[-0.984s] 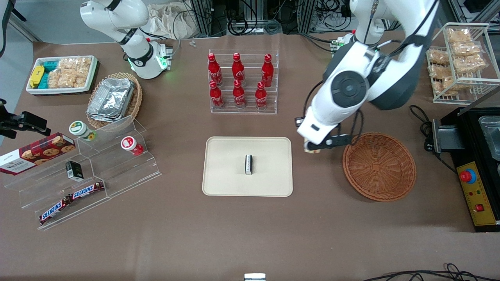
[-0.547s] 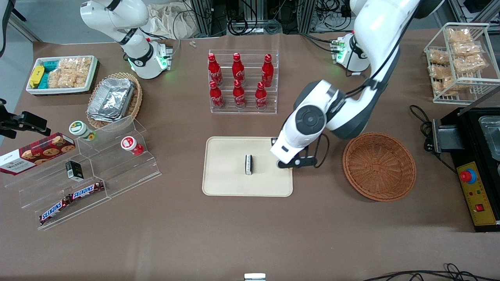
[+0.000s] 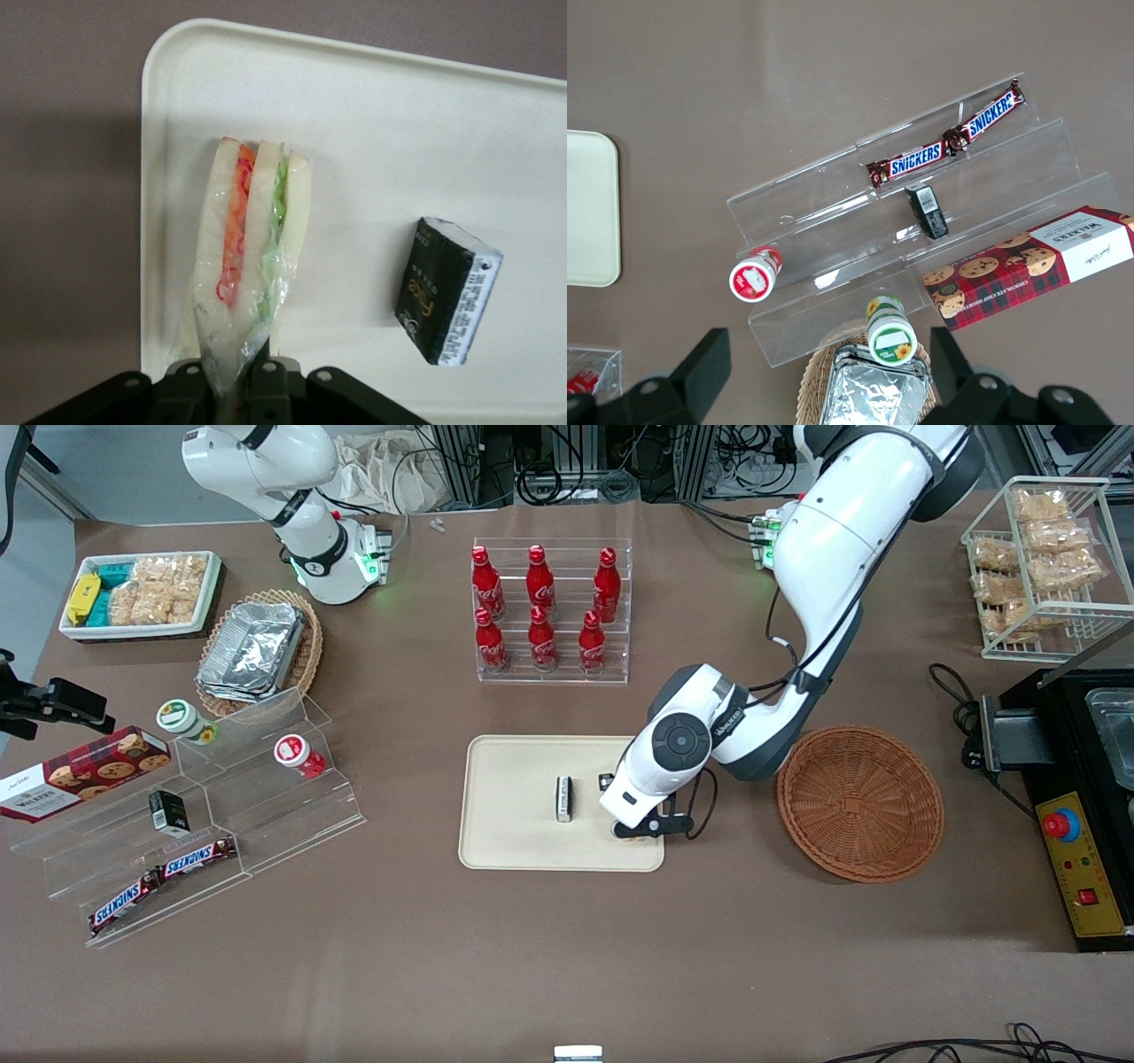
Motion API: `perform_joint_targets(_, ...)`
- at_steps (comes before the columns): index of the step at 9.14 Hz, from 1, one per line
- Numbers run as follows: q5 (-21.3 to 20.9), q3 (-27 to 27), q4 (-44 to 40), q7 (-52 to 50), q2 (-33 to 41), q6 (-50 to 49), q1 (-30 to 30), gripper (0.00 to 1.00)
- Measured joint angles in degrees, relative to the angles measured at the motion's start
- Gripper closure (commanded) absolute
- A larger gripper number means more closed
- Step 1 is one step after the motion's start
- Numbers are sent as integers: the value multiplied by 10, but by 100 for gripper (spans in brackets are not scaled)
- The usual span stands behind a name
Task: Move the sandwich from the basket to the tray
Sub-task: 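Lower the sandwich onto the tray beside the black item and release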
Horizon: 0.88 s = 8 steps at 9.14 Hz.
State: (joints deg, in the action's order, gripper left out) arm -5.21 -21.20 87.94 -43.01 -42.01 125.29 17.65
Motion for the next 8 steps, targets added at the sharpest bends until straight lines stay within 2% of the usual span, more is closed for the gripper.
perform_joint_targets(1,0,0,0,0,-4,1,0,23)
perform_joint_targets(2,-1,0,0,0,-6,1,0,1)
perform_joint_targets(5,-1,1,-19,0,-1,-30,-2,1)
perform_joint_targets(8,-2,1,-45,36,83,-187,-21,1)
